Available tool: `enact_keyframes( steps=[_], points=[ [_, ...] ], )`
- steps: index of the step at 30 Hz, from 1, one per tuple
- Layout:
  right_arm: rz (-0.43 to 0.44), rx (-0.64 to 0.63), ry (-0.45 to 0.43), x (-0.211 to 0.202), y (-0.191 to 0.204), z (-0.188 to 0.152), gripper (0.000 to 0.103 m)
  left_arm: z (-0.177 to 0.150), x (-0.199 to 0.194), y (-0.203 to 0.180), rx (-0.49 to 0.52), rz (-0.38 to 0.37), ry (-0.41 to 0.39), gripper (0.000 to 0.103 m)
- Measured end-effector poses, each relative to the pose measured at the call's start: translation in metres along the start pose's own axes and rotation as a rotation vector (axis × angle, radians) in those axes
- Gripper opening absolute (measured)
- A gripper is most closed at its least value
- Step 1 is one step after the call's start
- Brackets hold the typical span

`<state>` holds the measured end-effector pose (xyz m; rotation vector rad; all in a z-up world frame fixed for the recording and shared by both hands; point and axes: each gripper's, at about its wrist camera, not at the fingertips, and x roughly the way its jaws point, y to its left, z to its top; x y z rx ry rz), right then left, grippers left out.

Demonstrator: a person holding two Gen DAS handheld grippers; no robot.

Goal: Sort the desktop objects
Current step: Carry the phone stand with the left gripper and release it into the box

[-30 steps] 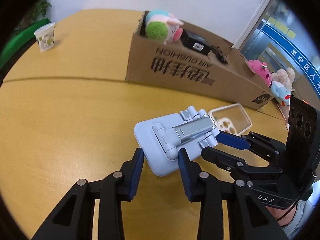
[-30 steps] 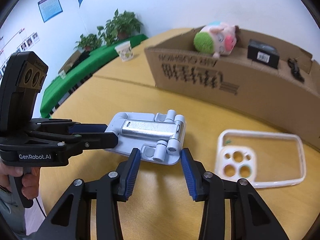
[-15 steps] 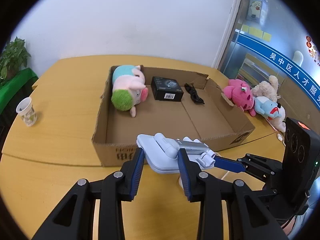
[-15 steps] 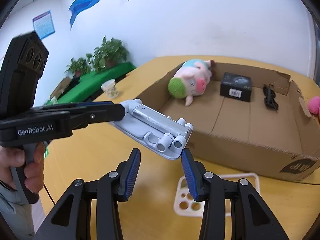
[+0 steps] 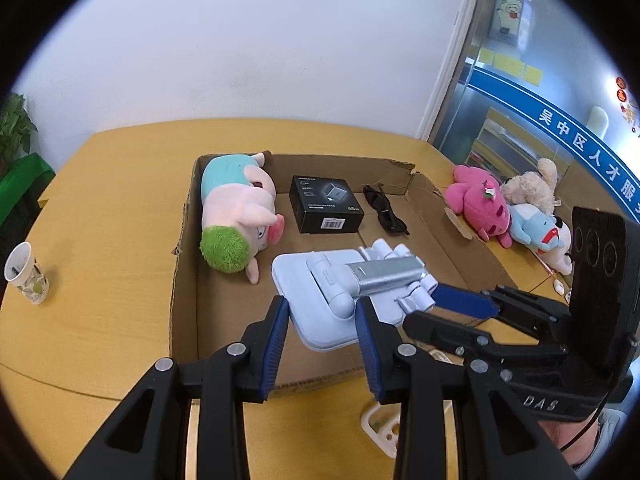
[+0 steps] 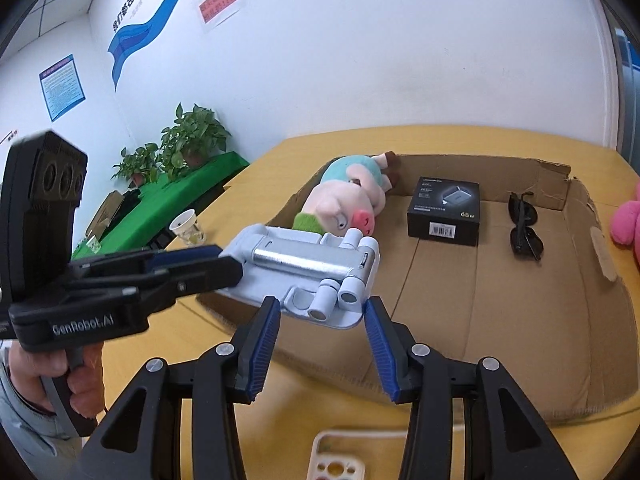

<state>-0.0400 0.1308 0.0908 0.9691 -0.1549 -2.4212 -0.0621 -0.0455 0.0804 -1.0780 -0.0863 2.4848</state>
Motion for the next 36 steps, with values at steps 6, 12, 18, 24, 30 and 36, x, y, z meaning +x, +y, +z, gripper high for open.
enact_keyframes(
  steps=[6, 12, 18, 24, 30, 36],
  points=[
    [-0.011, 0.009, 0.069, 0.048, -0.015, 0.023, 0.045, 0.012, 0.042, 0.031, -0.079, -0.009, 0.067, 0.033],
    [-0.022, 0.044, 0.182, 0.094, -0.025, 0.019, 0.048, 0.009, 0.081, 0.050, -0.124, 0.026, 0.173, 0.033],
    [-0.006, 0.095, 0.299, 0.126, -0.032, -0.002, 0.048, -0.003, 0.101, 0.054, -0.115, 0.086, 0.274, 0.033],
    [0.015, 0.131, 0.348, 0.137, -0.031, -0.015, 0.052, -0.005, 0.112, 0.049, -0.054, 0.191, 0.351, 0.033],
    [0.005, 0.157, 0.247, 0.098, -0.034, -0.011, 0.066, 0.000, 0.085, 0.050, -0.078, 0.201, 0.273, 0.033],
    [-0.174, -0.011, -0.104, -0.023, -0.001, -0.009, 0.103, 0.004, -0.019, -0.009, 0.033, 0.251, -0.099, 0.054]
  ],
)
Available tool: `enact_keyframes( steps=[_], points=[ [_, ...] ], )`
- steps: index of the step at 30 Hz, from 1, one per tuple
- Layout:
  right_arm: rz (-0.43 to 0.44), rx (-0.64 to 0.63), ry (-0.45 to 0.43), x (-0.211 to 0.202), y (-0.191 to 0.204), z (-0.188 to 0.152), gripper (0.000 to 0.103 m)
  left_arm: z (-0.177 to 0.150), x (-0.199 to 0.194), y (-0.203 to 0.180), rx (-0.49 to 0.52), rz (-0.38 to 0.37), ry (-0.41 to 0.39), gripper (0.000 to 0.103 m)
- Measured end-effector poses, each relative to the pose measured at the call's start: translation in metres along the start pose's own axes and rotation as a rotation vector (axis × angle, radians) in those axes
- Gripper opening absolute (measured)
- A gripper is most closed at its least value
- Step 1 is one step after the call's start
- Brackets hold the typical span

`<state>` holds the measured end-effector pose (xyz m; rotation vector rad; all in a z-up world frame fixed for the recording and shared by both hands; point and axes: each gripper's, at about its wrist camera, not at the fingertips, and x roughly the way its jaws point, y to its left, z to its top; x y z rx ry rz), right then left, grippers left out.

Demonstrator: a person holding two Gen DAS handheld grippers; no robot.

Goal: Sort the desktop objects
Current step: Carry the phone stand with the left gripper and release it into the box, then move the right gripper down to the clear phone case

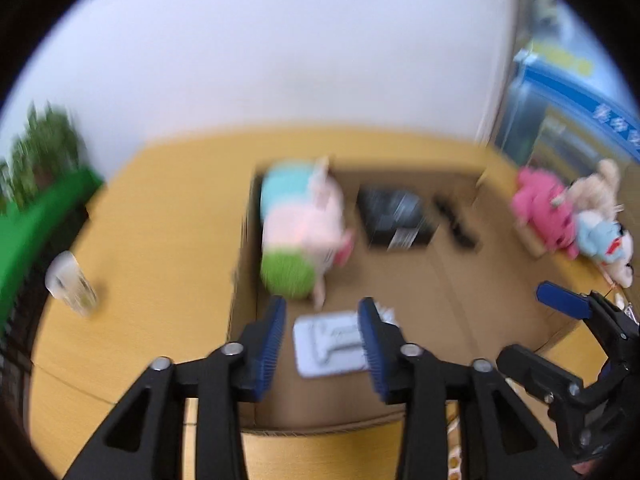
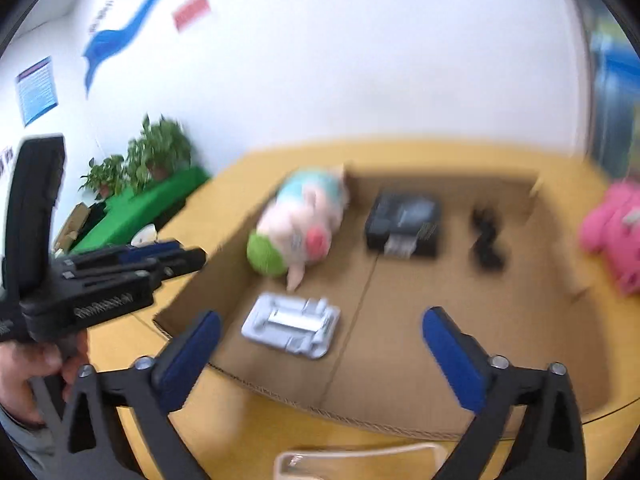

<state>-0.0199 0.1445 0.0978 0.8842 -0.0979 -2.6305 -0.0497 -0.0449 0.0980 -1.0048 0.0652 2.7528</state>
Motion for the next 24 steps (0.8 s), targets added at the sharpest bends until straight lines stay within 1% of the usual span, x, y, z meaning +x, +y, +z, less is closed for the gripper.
enact_keyframes(
  steps=[1, 2, 3, 4, 6, 10, 16, 24],
  points=[
    [-0.022, -0.019, -0.024, -0.014, 0.002, -0.001, 0.103, 0.000, -0.017, -0.009, 0.011, -0.001, -0.058, 0.074],
    [-0.049, -0.033, -0.032, -0.025, 0.003, -0.003, 0.103, -0.002, -0.037, -0.018, 0.016, 0.007, -0.123, 0.081],
    [-0.082, -0.035, -0.027, -0.034, 0.003, -0.005, 0.103, -0.005, -0.057, -0.027, 0.011, 0.019, -0.187, 0.083],
    [-0.099, -0.032, -0.025, -0.041, 0.003, -0.007, 0.103, -0.007, -0.070, -0.036, 0.005, 0.021, -0.230, 0.083],
    [-0.126, -0.020, -0.040, -0.060, -0.005, -0.011, 0.103, -0.012, -0.089, -0.050, -0.004, 0.005, -0.277, 0.083],
    [-0.180, -0.007, -0.056, -0.086, -0.018, -0.015, 0.103, -0.018, -0.103, -0.070, -0.014, -0.007, -0.302, 0.083],
    [-0.216, -0.004, -0.065, -0.110, -0.032, -0.023, 0.103, -0.028, -0.105, -0.090, -0.027, -0.013, -0.288, 0.083],
    [-0.211, -0.006, -0.068, -0.127, -0.035, -0.029, 0.103, -0.038, -0.106, -0.097, -0.031, -0.038, -0.259, 0.083]
  ],
)
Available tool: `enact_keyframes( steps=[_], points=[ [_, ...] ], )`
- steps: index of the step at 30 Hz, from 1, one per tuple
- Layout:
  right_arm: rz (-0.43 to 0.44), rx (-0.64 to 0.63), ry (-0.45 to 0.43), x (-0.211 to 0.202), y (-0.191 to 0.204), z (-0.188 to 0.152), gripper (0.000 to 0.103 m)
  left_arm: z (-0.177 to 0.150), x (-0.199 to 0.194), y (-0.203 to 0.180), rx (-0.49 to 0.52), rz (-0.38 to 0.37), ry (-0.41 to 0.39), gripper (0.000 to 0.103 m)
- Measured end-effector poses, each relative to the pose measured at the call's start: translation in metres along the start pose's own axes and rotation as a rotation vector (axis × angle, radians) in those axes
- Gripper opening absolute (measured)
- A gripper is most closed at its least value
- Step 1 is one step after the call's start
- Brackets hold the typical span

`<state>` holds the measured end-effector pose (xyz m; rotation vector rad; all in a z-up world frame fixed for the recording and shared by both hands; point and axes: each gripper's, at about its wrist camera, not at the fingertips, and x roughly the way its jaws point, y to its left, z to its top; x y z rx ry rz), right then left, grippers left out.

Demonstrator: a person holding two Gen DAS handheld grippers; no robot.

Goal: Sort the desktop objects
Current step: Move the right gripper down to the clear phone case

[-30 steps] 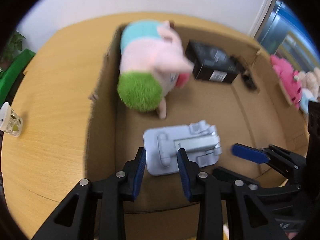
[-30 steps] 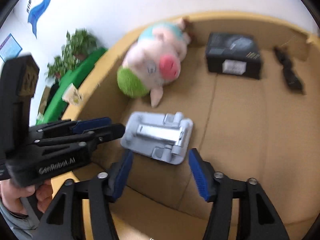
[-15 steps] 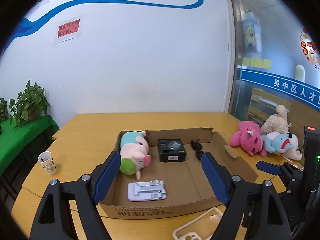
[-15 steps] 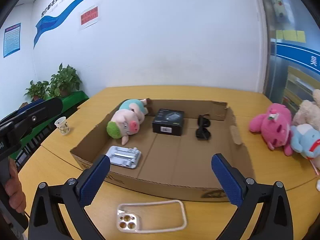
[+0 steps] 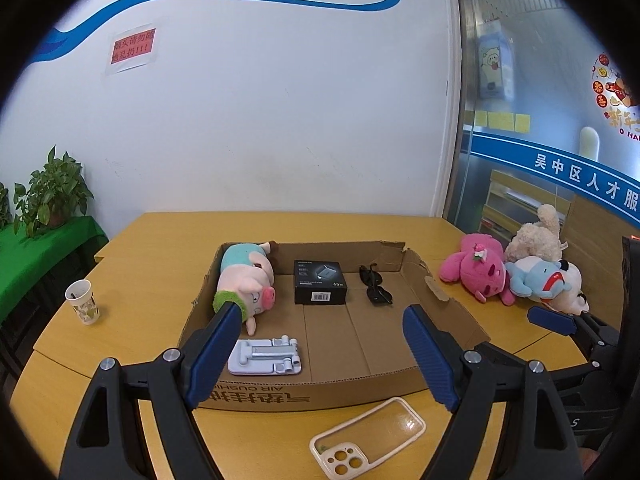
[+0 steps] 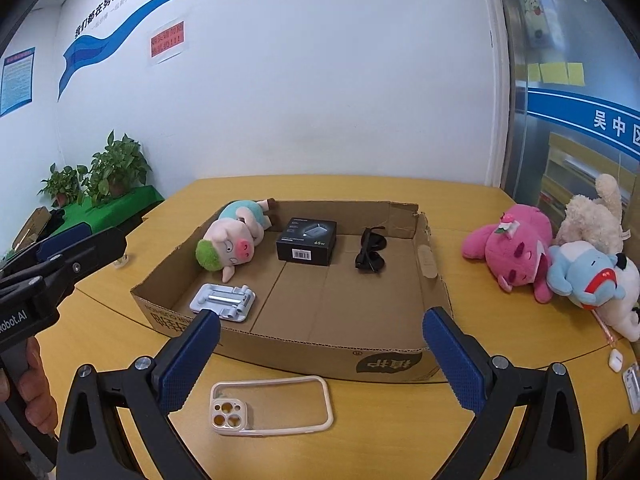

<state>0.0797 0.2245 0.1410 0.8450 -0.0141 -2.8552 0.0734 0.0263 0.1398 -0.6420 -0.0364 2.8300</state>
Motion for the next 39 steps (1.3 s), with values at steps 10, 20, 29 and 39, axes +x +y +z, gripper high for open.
enact_keyframes(
  steps=[10, 20, 29, 39],
  points=[
    [0.091, -0.016, 0.240, 0.045, -0.014, -0.049, 0.103, -0.057, 0.027, 0.025, -0.111, -0.105, 0.228, 0.083],
    [0.339, 0.016, 0.445, 0.112, -0.023, -0.097, 0.103, -0.137, 0.109, 0.047, -0.364, -0.305, 0.594, 0.082],
    [0.418, -0.073, 0.514, 0.160, -0.013, -0.095, 0.103, -0.143, 0.150, 0.037, -0.394, -0.375, 0.689, 0.081],
    [0.483, -0.085, 0.491, 0.169, 0.001, -0.091, 0.103, -0.135, 0.148, 0.046, -0.393, -0.365, 0.669, 0.081]
  ],
)
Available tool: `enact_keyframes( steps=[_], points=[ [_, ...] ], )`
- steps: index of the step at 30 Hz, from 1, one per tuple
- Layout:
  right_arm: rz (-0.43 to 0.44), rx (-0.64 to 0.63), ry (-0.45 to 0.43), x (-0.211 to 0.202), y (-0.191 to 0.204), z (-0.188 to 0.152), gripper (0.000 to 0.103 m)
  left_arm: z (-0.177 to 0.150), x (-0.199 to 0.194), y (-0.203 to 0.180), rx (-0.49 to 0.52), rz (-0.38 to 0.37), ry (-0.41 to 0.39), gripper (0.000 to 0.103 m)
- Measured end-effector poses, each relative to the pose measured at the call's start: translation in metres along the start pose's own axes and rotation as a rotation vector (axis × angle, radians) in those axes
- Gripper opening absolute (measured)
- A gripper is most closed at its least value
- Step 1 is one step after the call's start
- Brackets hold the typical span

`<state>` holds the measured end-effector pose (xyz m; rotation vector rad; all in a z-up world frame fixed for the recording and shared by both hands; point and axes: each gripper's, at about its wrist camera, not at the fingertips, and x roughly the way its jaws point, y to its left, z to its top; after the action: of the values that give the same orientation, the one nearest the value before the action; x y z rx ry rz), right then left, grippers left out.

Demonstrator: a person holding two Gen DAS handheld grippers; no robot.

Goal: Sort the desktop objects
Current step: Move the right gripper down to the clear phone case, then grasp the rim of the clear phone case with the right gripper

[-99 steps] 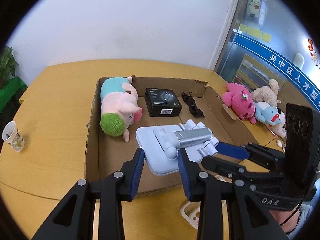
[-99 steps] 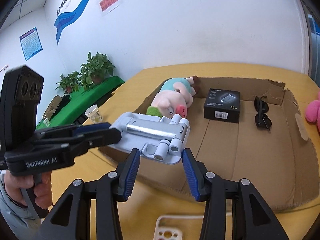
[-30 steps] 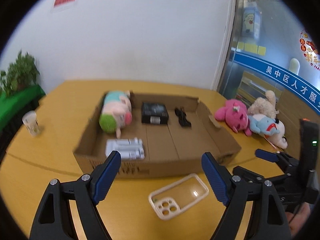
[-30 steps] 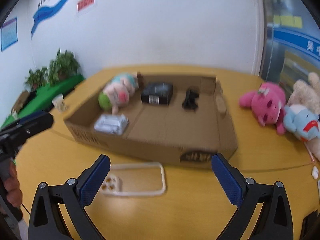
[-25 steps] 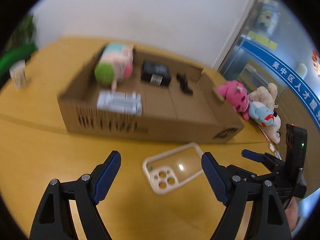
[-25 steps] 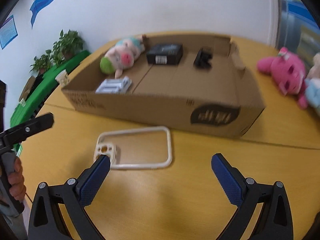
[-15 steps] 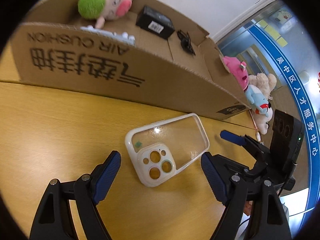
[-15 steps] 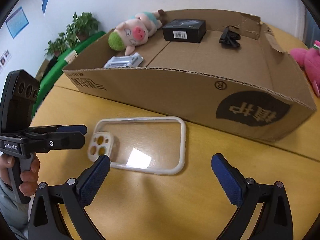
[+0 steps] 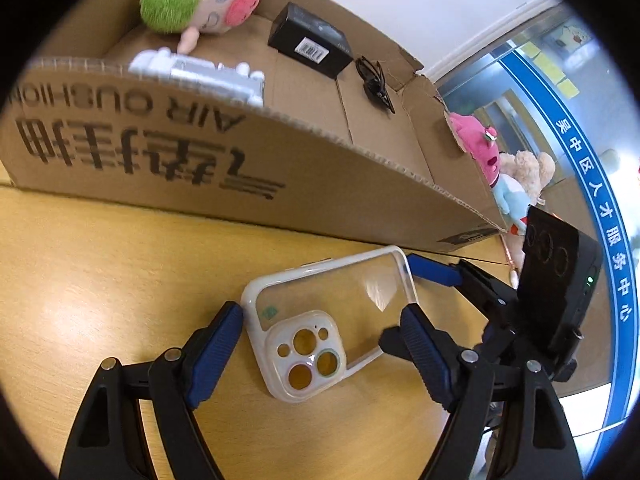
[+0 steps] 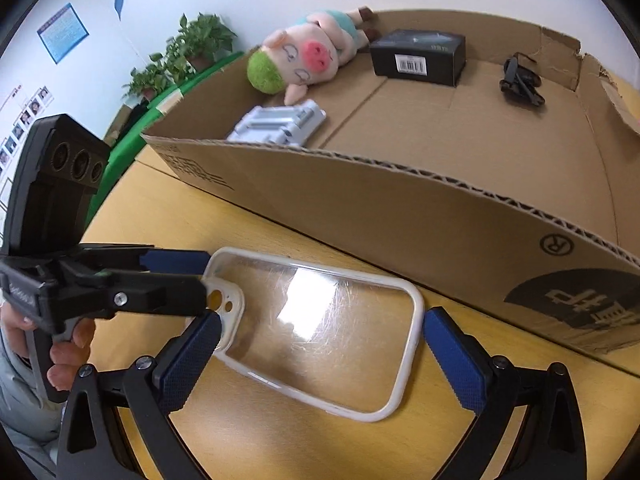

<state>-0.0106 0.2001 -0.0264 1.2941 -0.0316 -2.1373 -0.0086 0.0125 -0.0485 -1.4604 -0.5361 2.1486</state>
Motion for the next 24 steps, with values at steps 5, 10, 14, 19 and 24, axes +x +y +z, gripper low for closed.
enact_keyframes(
  steps=[5, 10, 14, 19, 24],
  points=[
    [0.051, 0.023, -0.138, -0.034, 0.012, -0.008, 0.103, 0.004, -0.023, -0.012, 0.048, -0.006, -0.079, 0.081],
    [0.076, -0.012, -0.236, -0.065, 0.037, -0.031, 0.102, -0.012, -0.053, -0.027, 0.132, -0.043, -0.162, 0.081],
    [0.025, 0.003, -0.237, -0.069, 0.046, -0.049, 0.102, -0.031, -0.055, -0.025, 0.165, -0.006, -0.153, 0.081],
    [-0.105, 0.136, -0.197, -0.057, 0.021, -0.047, 0.100, -0.034, -0.043, -0.010, 0.134, 0.063, -0.119, 0.081],
    [-0.241, 0.139, -0.154, -0.041, 0.012, -0.036, 0.080, -0.021, -0.027, 0.003, 0.120, 0.097, -0.108, 0.080]
  ],
)
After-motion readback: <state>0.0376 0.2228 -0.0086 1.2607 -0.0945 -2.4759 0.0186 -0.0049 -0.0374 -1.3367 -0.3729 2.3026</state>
